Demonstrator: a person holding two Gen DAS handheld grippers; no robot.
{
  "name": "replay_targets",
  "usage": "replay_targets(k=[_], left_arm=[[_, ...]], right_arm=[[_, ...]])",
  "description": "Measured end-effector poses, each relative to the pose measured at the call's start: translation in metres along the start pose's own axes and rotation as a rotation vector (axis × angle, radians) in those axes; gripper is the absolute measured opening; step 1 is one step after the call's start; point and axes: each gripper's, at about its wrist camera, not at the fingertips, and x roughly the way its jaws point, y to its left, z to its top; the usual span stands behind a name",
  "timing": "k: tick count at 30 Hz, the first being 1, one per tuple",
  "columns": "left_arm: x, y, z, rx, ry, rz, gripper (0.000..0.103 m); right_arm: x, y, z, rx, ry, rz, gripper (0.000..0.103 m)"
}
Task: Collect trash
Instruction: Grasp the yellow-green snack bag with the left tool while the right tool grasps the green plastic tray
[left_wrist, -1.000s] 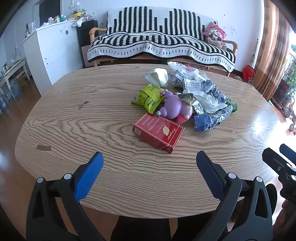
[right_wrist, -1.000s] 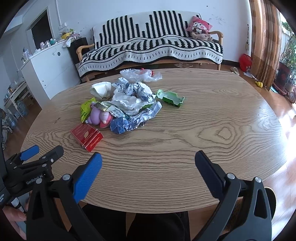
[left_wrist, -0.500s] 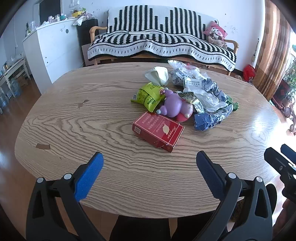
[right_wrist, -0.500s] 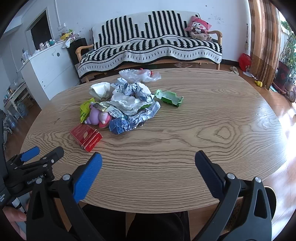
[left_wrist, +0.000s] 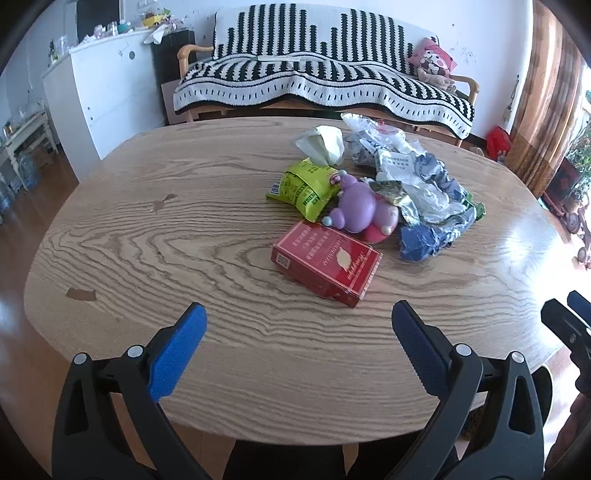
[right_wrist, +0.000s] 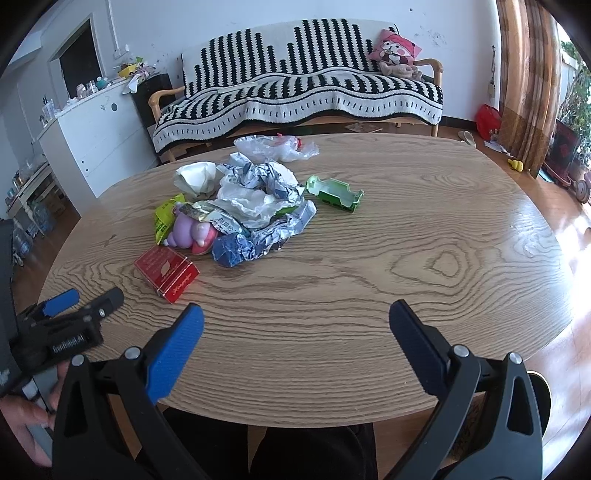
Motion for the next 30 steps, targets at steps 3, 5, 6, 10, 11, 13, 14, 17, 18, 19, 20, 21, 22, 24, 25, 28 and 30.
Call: replay_targets(k=[3,5,6,10,11,13,14,17,18,19,20,21,22,24,25,28,30], left_arm=[[0.013,0.007,0.014,0.044,-0.002,-0.015,0.098],[0.021,0.008,0.027,0.090,-0.017,-0.025,0.098],[0.027,0.008,0.035,0.114,-0.023,-0.027,0.098],[0.058,0.012,0.070,0.183,0.007,-0.025,0.098],[0.068,0.013,0.077,0.197,0.015,-0.020,0.098],[0.083,0.016,0.088,0.212,0.030,-0.016,0.098],[0.094,0.016,0.094,0.218,0.048,-0.045,0.098],[0.124,0.016,0.104,0.241,0.101,-0.116,0.098],[0.131,0.015,0.105,0.248,0.110,-0.129,0.098],[0.139,0.016,0.108,0.250,0.114,-0.146,0.098],[0.144,0.015,0.110,0.251,0.113,-0.163,0.098],[0.150,0.014,0.113,0.259,0.116,-0.181,0.098],[0.156,0.014,0.115,0.268,0.112,-0.187,0.098],[0.164,0.013,0.119,0.287,0.121,-0.205,0.098],[0.168,0.013,0.120,0.293,0.125,-0.211,0.098],[0.174,0.016,0.123,0.296,0.123,-0.225,0.090],[0.170,0.019,0.121,0.296,0.094,-0.215,0.079]], right_arm=[[0.007,-0.001,-0.001,0.000,0.016,0.000,0.097],[0.012,-0.001,0.000,-0.005,0.024,-0.001,0.097],[0.015,0.000,0.000,-0.010,0.030,-0.002,0.097],[0.022,-0.004,0.007,-0.010,0.036,0.023,0.097],[0.025,-0.006,0.010,-0.007,0.037,0.038,0.097],[0.031,-0.011,0.016,-0.009,0.035,0.043,0.097],[0.033,-0.012,0.018,-0.012,0.036,0.041,0.097],[0.050,-0.021,0.031,-0.025,0.051,0.049,0.097],[0.054,-0.022,0.034,-0.032,0.054,0.050,0.097],[0.060,-0.025,0.039,-0.043,0.056,0.050,0.097],[0.066,-0.028,0.045,-0.056,0.058,0.057,0.097],[0.072,-0.031,0.051,-0.069,0.061,0.068,0.097],[0.078,-0.033,0.056,-0.078,0.063,0.073,0.097],[0.094,-0.042,0.071,-0.112,0.066,0.074,0.097],[0.103,-0.046,0.080,-0.128,0.070,0.072,0.097],[0.137,-0.063,0.107,-0.164,0.102,0.083,0.097],[0.160,-0.073,0.120,-0.198,0.131,0.084,0.097]])
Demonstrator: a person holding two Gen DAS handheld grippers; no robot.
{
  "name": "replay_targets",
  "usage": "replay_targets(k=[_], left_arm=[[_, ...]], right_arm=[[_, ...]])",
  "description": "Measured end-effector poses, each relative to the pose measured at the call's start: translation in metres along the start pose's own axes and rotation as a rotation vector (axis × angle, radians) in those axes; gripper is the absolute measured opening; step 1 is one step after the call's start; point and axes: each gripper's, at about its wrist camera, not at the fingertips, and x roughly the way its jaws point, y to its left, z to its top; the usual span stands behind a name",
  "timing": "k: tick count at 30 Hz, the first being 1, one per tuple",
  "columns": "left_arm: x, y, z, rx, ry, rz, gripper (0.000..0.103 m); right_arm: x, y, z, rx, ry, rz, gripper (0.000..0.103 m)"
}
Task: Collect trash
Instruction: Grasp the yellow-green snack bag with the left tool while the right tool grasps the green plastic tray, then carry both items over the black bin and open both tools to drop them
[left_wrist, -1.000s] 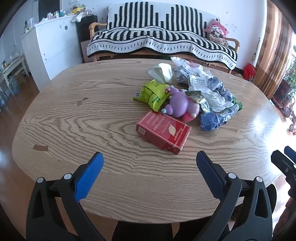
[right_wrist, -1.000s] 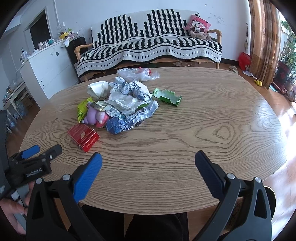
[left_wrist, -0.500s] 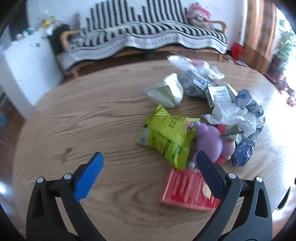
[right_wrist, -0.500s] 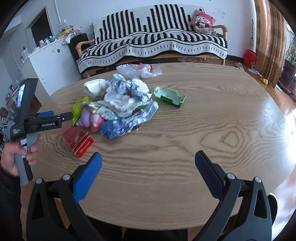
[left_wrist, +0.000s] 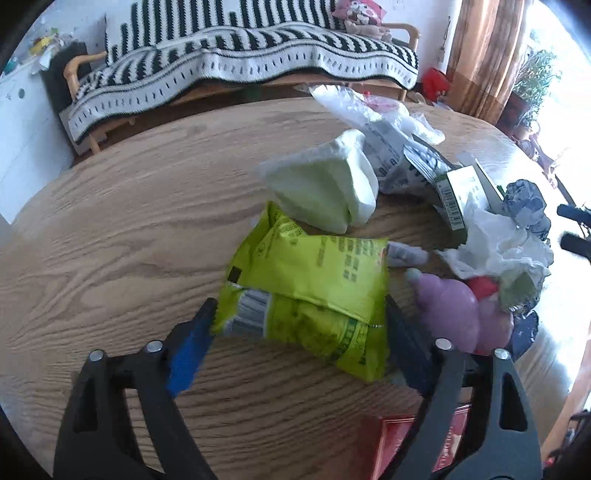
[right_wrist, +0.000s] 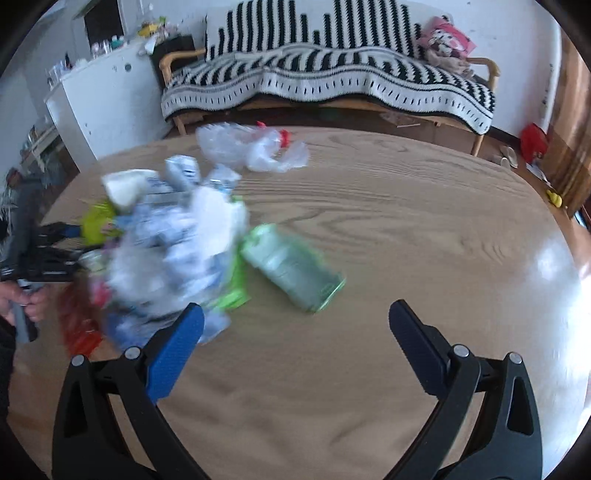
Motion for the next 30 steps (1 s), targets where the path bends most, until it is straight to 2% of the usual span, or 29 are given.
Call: replay_targets(k=[5,10,11,12,13,14,15,17,24,27,30], left_arm=[[-0.010,0.003,-0.008,0.010,-0.043,0.023,0.068],[-0.024,0.010,-0.018,-0.016,-0.062,0.034,0.064],[-0.028,0.010,-0.019,-0.014,-0.063,0.044,0.063],[-0.030,0.010,-0.020,-0.013,-0.064,0.048,0.062],[-0.034,0.010,-0.021,-0.012,-0.065,0.050,0.062],[-0.039,0.010,-0.022,-0.008,-0.067,0.055,0.061],[-0.042,0.010,-0.023,-0.007,-0.070,0.062,0.060],[-0.051,0.010,-0.025,-0.014,-0.075,0.082,0.060],[-0.085,0.005,-0.032,-0.042,-0.083,0.085,0.060],[-0.102,-0.017,-0.034,0.002,-0.108,0.106,0.060],[-0.119,-0.056,-0.033,0.049,-0.131,0.055,0.060]], right_arm=[[0.029,-0.005,0.008,-0.115,0.020,0.049,0.097],[0.047,-0.007,0.010,-0.128,0.013,0.094,0.092],[0.050,-0.008,0.012,-0.126,0.014,0.106,0.089],[0.053,-0.007,0.014,-0.127,0.017,0.106,0.078],[0.056,-0.006,0.015,-0.131,0.026,0.105,0.074],[0.057,-0.004,0.015,-0.147,0.012,0.084,0.065],[0.056,-0.003,0.014,-0.157,0.004,0.066,0.048],[0.053,-0.003,0.013,-0.143,0.004,0.054,0.038],[0.006,-0.013,-0.011,-0.058,-0.054,-0.045,0.034],[-0.034,-0.021,-0.034,-0.014,-0.101,-0.083,0.034],[-0.077,-0.036,-0.064,0.061,-0.143,-0.109,0.034]])
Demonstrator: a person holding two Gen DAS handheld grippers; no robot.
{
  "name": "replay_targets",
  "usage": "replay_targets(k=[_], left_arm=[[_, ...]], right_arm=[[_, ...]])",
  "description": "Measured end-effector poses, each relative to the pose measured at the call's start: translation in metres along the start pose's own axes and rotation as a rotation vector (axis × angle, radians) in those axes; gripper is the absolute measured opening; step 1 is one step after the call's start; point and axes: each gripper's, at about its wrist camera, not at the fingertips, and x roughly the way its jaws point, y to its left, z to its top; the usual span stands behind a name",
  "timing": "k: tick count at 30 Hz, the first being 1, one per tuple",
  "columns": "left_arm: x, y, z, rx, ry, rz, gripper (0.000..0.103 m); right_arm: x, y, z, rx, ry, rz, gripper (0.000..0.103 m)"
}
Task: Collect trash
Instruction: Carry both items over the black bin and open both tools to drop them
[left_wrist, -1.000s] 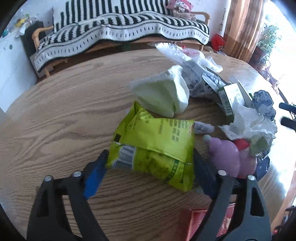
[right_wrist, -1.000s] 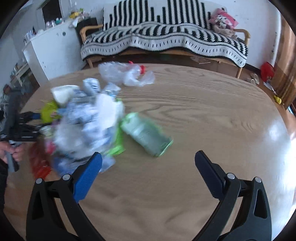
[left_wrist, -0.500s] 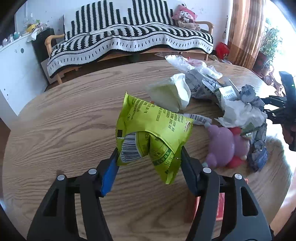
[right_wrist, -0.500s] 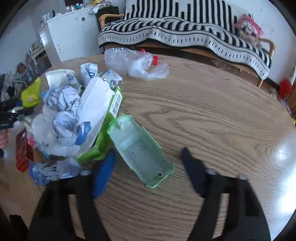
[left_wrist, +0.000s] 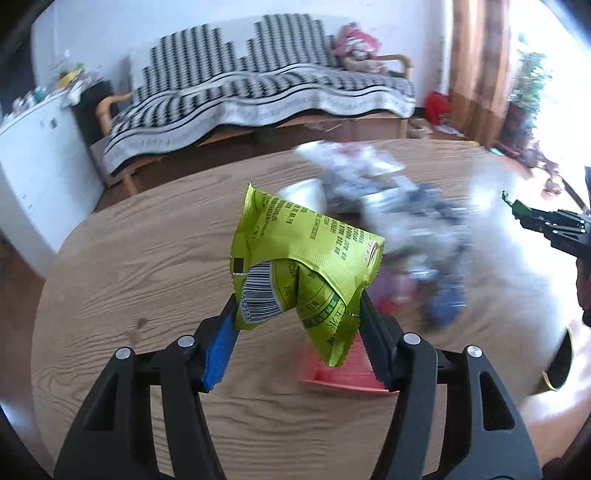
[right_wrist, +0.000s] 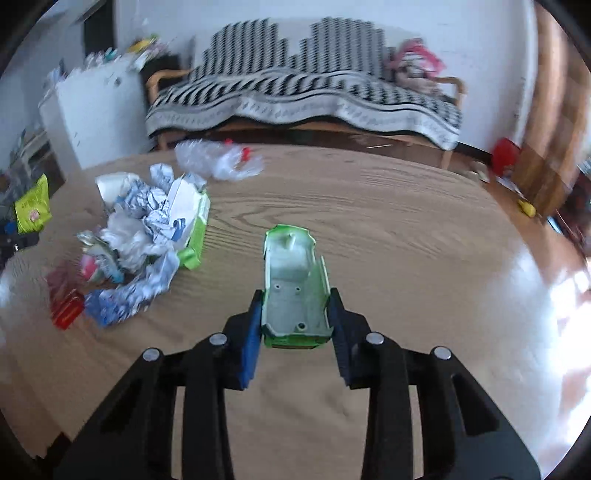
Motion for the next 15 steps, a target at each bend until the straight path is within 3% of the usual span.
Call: replay_targets(k=[5,9,15], left_arm=[[-0.012,-0.096,0.005,0.127,-0.032,-0.140,0.060],[-0.012,-0.210,0.001,0.245,-0.032,-0.335,0.060],[-0.005,-0.379,-0.033,0.420,0.018,-0.601,0.060]], right_arm=[[-0.084,-0.055,-0.064,0.174,-0.036,-0.095,0.034],[-0.149,-0.110,-0.139,0.300,-0.014,-0.262,0.034],[-0.204,-0.176,-0.242,0.515,0.032,-0.402,0.034]])
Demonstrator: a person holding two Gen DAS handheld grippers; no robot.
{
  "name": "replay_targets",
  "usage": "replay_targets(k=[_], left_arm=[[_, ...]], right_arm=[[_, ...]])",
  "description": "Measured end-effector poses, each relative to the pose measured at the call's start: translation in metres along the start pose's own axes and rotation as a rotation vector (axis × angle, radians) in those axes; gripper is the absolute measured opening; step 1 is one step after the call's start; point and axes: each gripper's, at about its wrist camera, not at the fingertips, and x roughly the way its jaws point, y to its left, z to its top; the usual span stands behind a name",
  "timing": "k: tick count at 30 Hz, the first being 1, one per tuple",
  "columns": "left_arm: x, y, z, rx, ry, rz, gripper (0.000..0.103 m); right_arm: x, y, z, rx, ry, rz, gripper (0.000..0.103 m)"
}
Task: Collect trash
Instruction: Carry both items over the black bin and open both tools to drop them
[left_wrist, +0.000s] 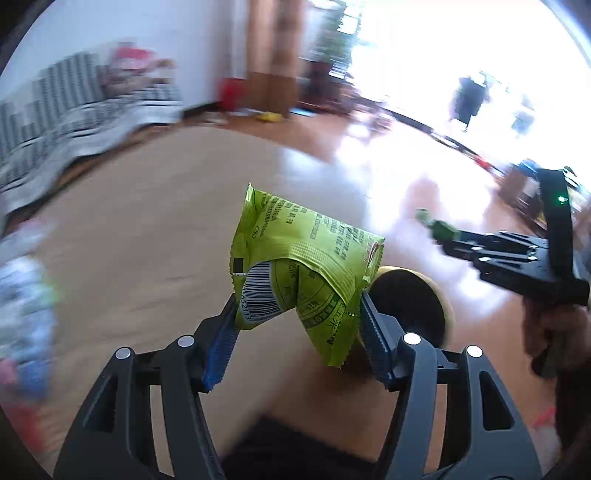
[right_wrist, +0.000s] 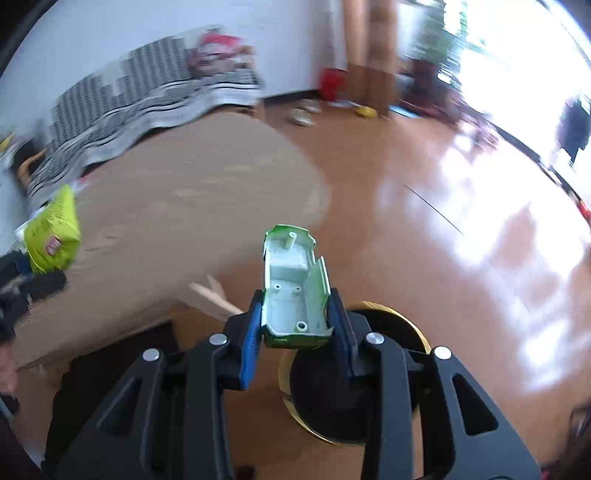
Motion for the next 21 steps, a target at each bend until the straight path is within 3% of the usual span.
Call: replay_targets(k=[4,8,13,21], left_arm=[[0.064,-0.068,-0.001,0.080,0.083,-0.139,0.060],[0.123,-0.113,-0.009,0.145,0.169,-0.200,0.060],[0.173,-0.127,-0.012,0.143,0.250,-0.240,0.062],[0.192,-0.124,-0.022,0.137,0.238,-0.193,0.070]], right_arm=[[-0.003,-0.057,-0.033,0.128,0.035,-0.049,0.034],[0.002,-0.099,-0.060,0.227,0.067,-0.069,0.034],[0.006,-0.112,-0.078,0.284,0.084,-0.077,0.034],[0.028,-0.114,-0.076,0.305,0.104,-0.058,0.034]])
